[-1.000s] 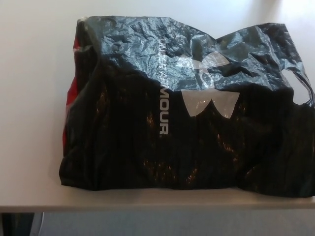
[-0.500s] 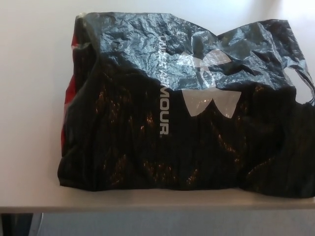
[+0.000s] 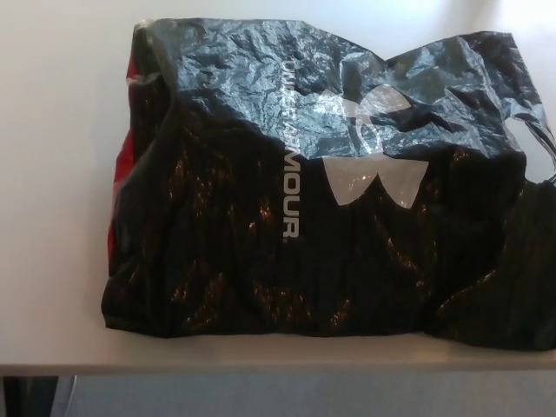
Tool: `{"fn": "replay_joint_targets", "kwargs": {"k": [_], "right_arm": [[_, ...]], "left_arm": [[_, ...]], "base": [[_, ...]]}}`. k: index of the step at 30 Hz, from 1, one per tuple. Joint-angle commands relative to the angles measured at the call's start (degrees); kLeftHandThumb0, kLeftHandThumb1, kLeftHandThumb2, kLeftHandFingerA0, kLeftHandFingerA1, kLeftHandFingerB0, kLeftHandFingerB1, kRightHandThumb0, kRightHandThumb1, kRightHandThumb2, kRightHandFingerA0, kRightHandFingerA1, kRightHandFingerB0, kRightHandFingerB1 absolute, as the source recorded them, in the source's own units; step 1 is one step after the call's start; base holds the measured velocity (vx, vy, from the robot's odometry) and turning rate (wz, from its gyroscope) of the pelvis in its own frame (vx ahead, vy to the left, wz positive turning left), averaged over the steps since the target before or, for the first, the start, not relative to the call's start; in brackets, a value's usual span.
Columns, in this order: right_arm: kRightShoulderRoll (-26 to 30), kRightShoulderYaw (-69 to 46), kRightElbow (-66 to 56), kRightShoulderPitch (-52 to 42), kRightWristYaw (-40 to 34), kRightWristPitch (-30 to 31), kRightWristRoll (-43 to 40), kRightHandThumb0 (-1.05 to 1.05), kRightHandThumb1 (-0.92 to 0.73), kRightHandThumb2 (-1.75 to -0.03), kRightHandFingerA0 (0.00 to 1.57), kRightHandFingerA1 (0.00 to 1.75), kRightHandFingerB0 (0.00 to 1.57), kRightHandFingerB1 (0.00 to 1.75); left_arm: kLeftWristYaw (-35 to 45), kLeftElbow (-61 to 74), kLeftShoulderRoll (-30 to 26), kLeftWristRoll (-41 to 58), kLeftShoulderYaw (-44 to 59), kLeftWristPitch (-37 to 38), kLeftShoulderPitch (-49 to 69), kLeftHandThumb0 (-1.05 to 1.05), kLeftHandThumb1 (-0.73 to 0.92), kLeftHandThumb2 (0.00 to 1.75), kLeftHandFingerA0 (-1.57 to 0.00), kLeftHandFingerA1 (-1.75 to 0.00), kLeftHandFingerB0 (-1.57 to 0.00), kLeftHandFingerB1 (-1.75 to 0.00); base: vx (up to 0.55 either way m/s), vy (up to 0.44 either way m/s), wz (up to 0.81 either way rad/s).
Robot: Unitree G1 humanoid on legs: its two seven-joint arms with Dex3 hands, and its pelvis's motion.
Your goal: A plastic bag is kept in the middle of the desk and the robot uses both its hands to grab the bag from the left and right and brings its hands close together to compress the bag
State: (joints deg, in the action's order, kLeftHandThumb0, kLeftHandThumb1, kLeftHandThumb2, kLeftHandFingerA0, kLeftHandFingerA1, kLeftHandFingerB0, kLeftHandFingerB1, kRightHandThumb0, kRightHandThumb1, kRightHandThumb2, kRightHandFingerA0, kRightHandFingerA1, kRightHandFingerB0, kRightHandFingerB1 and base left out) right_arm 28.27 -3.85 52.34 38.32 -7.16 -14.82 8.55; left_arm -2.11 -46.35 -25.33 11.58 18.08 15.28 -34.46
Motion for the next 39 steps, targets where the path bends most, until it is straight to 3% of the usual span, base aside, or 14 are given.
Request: {"fn": "replay_joint_targets", "kwargs": {"k": [1, 4, 6, 11, 12, 13, 18, 19, 21, 25, 28, 32, 35, 39], "right_arm": [[-3.94, 0.15, 6.19, -1.0, -5.09, -4.53, 0.81, -0.36, -0.51, -1.1, 0.0, 0.48, 0.0, 0.47], [-6.75, -1.61, 8.96, -1.17, -4.8, -5.21, -1.63, -0.76, -0.89, -0.67, 0.18, 0.32, 0.19, 0.29], [-7.68, -2.5, 10.13, -0.83, -3.85, -5.89, -2.53, -0.36, -0.53, -1.11, 0.0, 0.49, 0.0, 0.47], [-12.31, -2.77, 12.31, 0.2, -2.17, -5.62, -3.13, -0.36, -0.53, -1.1, 0.0, 0.49, 0.0, 0.47], [-13.15, -2.26, 12.54, 0.17, -2.63, -6.09, -2.57, -0.74, -0.88, -0.67, 0.18, 0.34, 0.18, 0.3], [-14.12, -1.87, 12.69, 0.08, -2.75, -6.14, -2.32, -0.37, -0.5, -1.09, 0.0, 0.49, 0.0, 0.47], [-19.41, -2.3, 12.94, -0.12, -0.4, -6.5, -4.32, -0.37, -0.52, -1.09, 0.0, 0.5, 0.0, 0.48], [-20.8, -1.98, 12.83, -0.6, 0.23, -6.54, -4.25, -0.85, -0.71, -1.03, 0.02, 0.38, 0.1, 0.4], [-22.29, -0.71, 13.02, -0.76, -0.67, -6.47, -2.79, -0.36, -0.52, -1.1, 0.0, 0.5, 0.0, 0.48], [-25.26, 0.88, 13.68, -0.8, -1.11, -6.63, -1.88, -0.87, -0.72, -1.04, 0.03, 0.4, 0.08, 0.37], [-27.55, 1.39, 13.25, -0.92, -0.56, -6.7, -2.34, -0.76, -0.86, -0.69, 0.1, 0.3, 0.13, 0.25], [-29.66, 3.25, 12.22, -1.29, -1.16, -6.95, -1.14, -0.86, -0.75, -1.08, 0.01, 0.4, 0.11, 0.36], [-30.88, 4.34, 11.63, -1.35, -1.68, -7.13, -0.56, -0.75, -0.92, -0.69, 0.12, 0.29, 0.12, 0.26], [-32.73, 5.66, 10.47, -1.08, -1.27, -7.4, -0.8, -0.81, -0.76, -0.87, 0.08, 0.29, 0.07, 0.27]], "left_arm": [[-2.01, -3.89, 2.89, -1.25, 0.07, 0.57, 1.27, -0.66, 0.92, 0.72, -0.23, -0.4, -0.21, -0.3], [-2.26, -6.51, 3.98, -2.06, -0.55, 0.85, 0.73, -0.66, 0.92, 0.73, -0.2, -0.39, -0.19, -0.3], [-3.71, -6.89, 5.05, -2.91, -1.1, 1.8, 0.38, -0.67, 0.92, 0.7, -0.25, -0.39, -0.24, -0.29], [-3.77, -7.16, 8.88, -3.06, -2.37, 0.93, -0.23, -0.72, 0.92, 0.68, -0.26, -0.37, -0.24, -0.29], [-4.64, -7.32, 9.67, -3.76, -2.96, 0.72, -0.27, -0.72, 0.92, 0.69, -0.27, -0.37, -0.26, -0.29], [-4.94, -7.26, 10.79, -4.01, -3.42, 0.64, -0.16, -0.71, 0.92, 0.69, -0.26, -0.37, -0.24, -0.29], [-5.36, -7.02, 15.82, -4.39, -5.34, 0.99, 0.1, -0.73, 0.92, 0.7, -0.25, -0.39, -0.24, -0.29], [-5.68, -6.69, 17.27, -4.57, -5.84, 0.88, 0.7, -0.73, 0.92, 0.69, -0.25, -0.39, -0.23, -0.28], [-6.31, -7.47, 19.34, -5.0, -6.55, 1.11, 0.68, -0.73, 0.92, 0.71, -0.25, -0.39, -0.22, -0.29], [-6.81, -8.86, 23.09, -5.76, -7.88, 1.89, 0.74, -0.74, 0.92, 0.72, -0.25, -0.4, -0.22, -0.29], [-8.19, -8.99, 25.3, -7.08, -9.43, 2.13, 1.17, -0.73, 0.92, 0.72, -0.26, -0.4, -0.23, -0.29], [-8.95, -9.67, 27.59, -7.79, -10.71, 2.76, 1.48, -0.71, 0.92, 0.74, -0.24, -0.41, -0.21, -0.3], [-8.71, -9.79, 28.92, -7.6, -11.0, 2.82, 1.41, -0.69, 0.92, 0.76, -0.22, -0.41, -0.21, -0.31], [-8.51, -9.46, 30.89, -7.51, -11.53, 3.19, 0.85, -0.68, 0.92, 0.77, -0.2, -0.38, -0.21, -0.3]], "base": [[0.0, 0.0, 0.0], [0.0, 0.0, 0.0], [0.0, 0.0, 0.0], [0.0, 0.0, 0.0], [0.0, 0.0, 0.0], [0.0, 0.0, 0.0], [0.0, 0.0, 0.0], [0.0, 0.0, 0.0], [0.0, 0.0, 0.0], [0.0, 0.0, 0.0], [0.0, 0.0, 0.0], [0.0, 0.0, 0.0], [0.0, 0.0, 0.0], [0.0, 0.0, 0.0]]}}
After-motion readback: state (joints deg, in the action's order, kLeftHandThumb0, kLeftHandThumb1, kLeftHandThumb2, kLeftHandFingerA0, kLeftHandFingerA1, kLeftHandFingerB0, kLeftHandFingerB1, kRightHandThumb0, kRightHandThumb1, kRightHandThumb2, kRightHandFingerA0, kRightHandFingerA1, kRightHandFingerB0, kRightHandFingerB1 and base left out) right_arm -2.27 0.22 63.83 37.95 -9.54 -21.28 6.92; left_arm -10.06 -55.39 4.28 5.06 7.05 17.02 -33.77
